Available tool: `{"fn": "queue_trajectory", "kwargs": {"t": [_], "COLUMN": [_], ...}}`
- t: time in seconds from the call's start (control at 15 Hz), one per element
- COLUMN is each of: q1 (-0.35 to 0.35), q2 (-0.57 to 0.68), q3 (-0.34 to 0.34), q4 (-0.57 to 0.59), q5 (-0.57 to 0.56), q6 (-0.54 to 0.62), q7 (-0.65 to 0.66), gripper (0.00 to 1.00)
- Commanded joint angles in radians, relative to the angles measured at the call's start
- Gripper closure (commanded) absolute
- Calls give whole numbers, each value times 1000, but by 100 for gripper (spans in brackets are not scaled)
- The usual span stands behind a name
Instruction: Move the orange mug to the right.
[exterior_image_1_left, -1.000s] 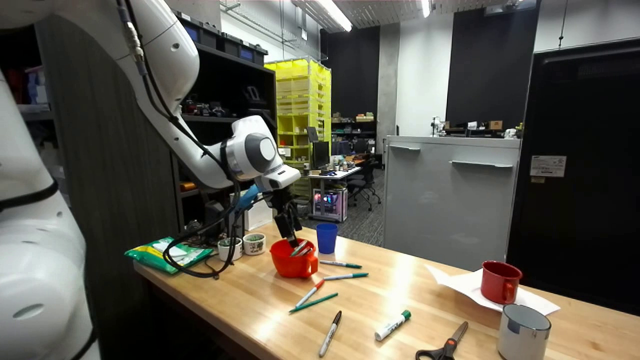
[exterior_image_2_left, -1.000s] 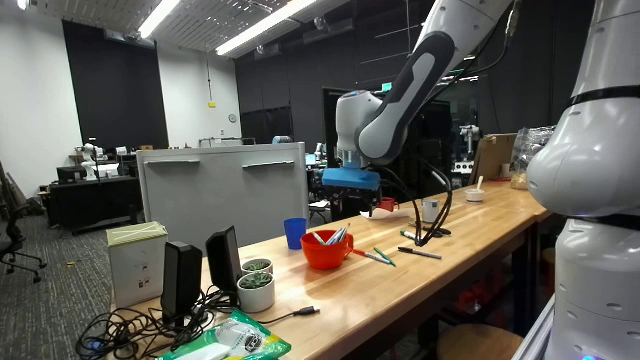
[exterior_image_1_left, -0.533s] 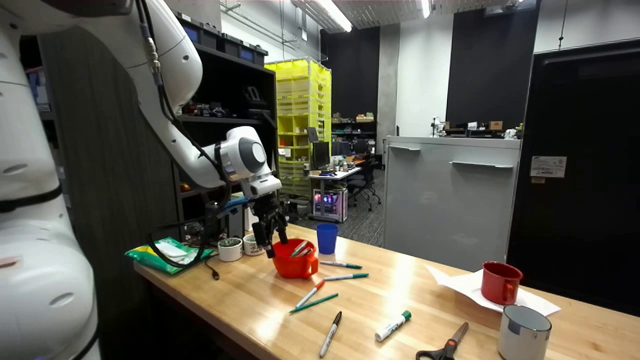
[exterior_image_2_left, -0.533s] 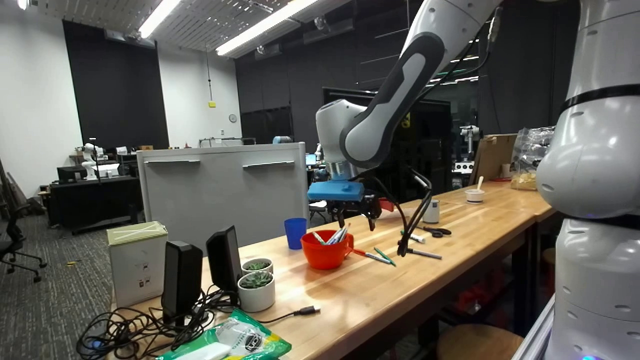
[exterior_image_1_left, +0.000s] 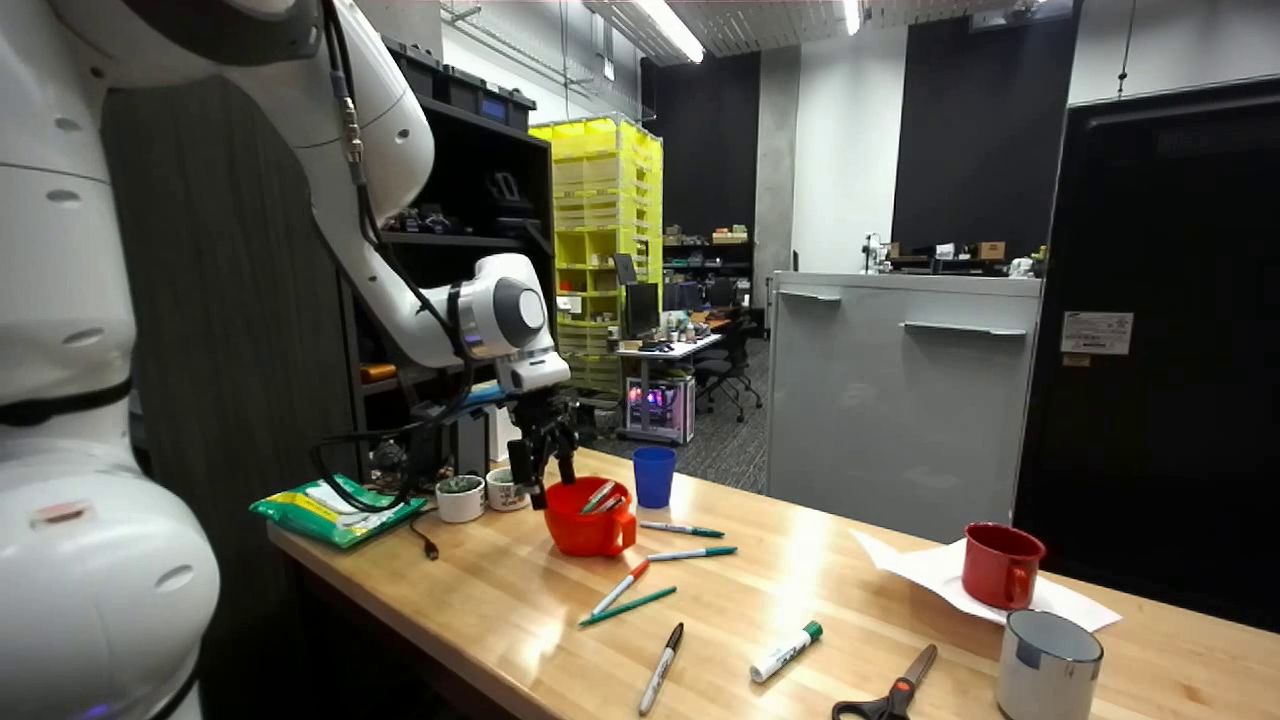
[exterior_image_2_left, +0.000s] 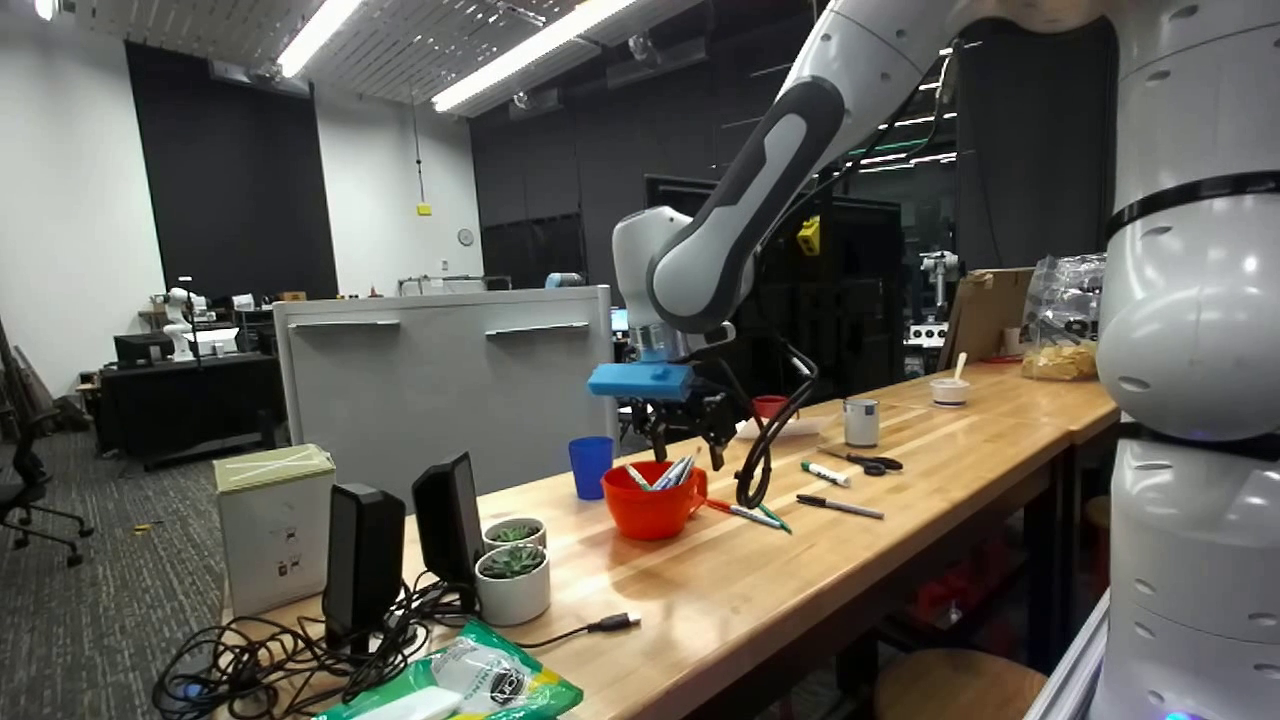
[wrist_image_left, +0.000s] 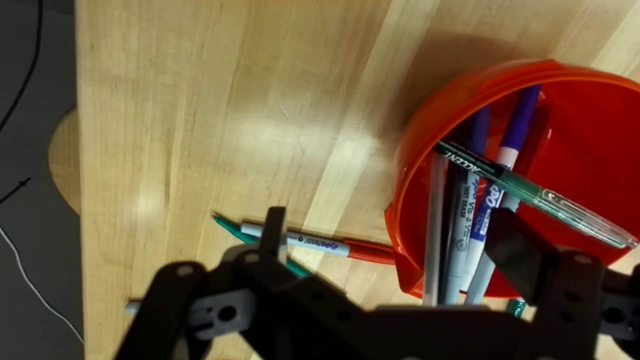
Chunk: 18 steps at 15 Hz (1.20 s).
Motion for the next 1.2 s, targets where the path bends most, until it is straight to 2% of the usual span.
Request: {"fn": "queue_trajectory", "kwargs": {"t": [0.0,0.47,0.93,1.0,1.13], "q1": [40,73,80,76,76], "q2": [39,43,86,60,64], "q3": [-48,-77,-95,-100,-103], "q4": [36,102,245,197,206], "q5": [49,67,30,46,46], "q6": [10,8,7,18,18], "q7": [-5,-34,-59,-61,-61], "gripper": [0,0,0,0,0]}}
